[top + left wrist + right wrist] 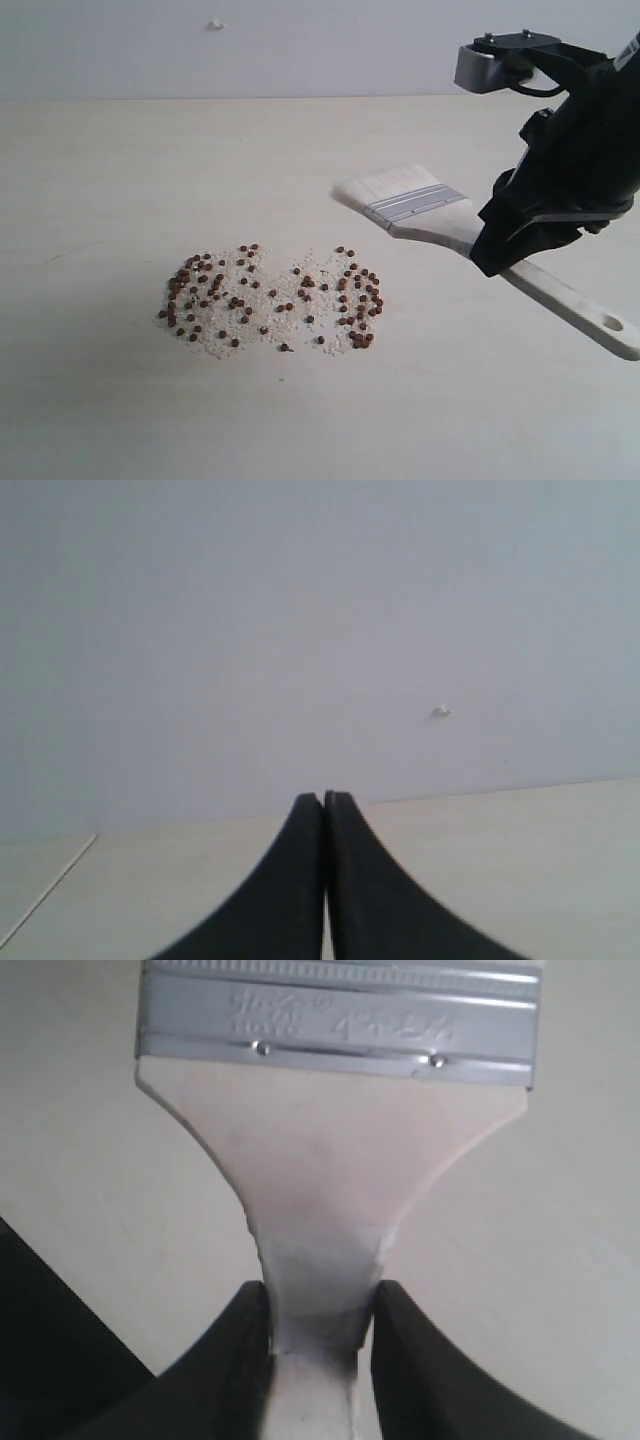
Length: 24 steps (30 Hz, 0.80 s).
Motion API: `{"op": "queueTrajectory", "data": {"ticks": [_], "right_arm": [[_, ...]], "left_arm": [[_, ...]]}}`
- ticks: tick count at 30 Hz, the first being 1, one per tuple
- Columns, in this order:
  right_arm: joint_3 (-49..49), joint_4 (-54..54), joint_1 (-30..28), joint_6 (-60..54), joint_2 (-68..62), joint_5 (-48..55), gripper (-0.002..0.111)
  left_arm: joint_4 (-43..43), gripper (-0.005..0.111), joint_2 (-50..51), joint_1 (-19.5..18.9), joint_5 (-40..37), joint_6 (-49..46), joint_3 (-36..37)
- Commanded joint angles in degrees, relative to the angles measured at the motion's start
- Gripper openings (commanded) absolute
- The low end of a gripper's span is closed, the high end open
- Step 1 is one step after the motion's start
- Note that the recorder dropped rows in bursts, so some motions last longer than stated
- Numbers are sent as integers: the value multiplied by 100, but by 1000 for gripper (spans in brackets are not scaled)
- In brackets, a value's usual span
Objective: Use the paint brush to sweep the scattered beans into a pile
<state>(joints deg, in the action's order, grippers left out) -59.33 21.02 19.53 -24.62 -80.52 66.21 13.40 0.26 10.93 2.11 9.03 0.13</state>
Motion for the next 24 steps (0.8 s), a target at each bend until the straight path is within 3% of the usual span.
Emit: {"op": "queueTrajectory", "data": {"ticks": [1,4,5,8,14,17,24], "right_arm": [[-58,111,-19,-110,28,-25,0],[-58,111,-19,-128,-97,7,0],[-112,111,-19,-200,-210,-4,0],[-316,229,-19,-224,-526,61,0],[-613,298,-19,-377,-774,49,0],[-814,298,-19,-403,-827,56,0],[-868,253,-19,-486,-827,-596,0]], "left_arm": [[276,0,-26,-23,1116,28,-13],[544,0,-26,-23,2140,998,-13],[1273,0,-26,-23,2911,1579,-13],[2038,0,204,-23,4142,1623,-79],[3065,0,1575,-23,3865,805,-1189],[4687,0,2979,-23,3862,762,-1929],[4893,0,4641,75,3836,17,-2509]]}}
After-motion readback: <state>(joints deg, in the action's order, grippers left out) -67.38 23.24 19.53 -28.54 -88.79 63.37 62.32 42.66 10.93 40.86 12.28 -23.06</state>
